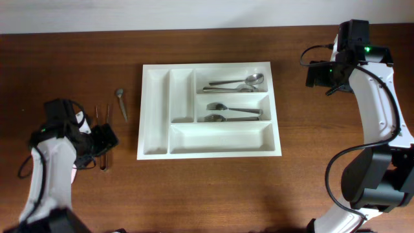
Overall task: Pack container
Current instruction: 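Lower the left gripper and grasp the metal tongs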
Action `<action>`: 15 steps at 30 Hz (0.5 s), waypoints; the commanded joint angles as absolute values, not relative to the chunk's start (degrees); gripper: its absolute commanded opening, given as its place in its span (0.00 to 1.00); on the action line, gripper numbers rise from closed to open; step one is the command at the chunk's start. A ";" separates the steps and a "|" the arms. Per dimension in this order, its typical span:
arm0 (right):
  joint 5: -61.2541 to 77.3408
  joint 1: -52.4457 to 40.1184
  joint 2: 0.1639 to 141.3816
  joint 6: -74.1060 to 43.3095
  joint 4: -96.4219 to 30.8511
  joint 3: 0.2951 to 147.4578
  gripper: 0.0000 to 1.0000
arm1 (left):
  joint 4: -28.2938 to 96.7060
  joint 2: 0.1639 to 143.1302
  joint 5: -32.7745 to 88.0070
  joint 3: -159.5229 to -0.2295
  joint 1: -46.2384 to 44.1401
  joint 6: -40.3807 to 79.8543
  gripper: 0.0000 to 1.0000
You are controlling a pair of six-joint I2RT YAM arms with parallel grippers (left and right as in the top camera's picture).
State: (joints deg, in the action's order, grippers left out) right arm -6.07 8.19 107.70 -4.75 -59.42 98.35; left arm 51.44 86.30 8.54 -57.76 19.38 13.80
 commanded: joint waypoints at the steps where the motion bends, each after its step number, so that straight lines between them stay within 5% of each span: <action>1: -5.76 8.27 105.78 -5.41 -59.37 98.91 0.99 | 51.72 89.78 6.87 -58.13 19.66 14.48 0.89; 15: -5.76 8.27 105.80 -5.41 -59.37 98.91 0.99 | 50.48 91.79 -5.45 -58.13 19.66 9.28 0.95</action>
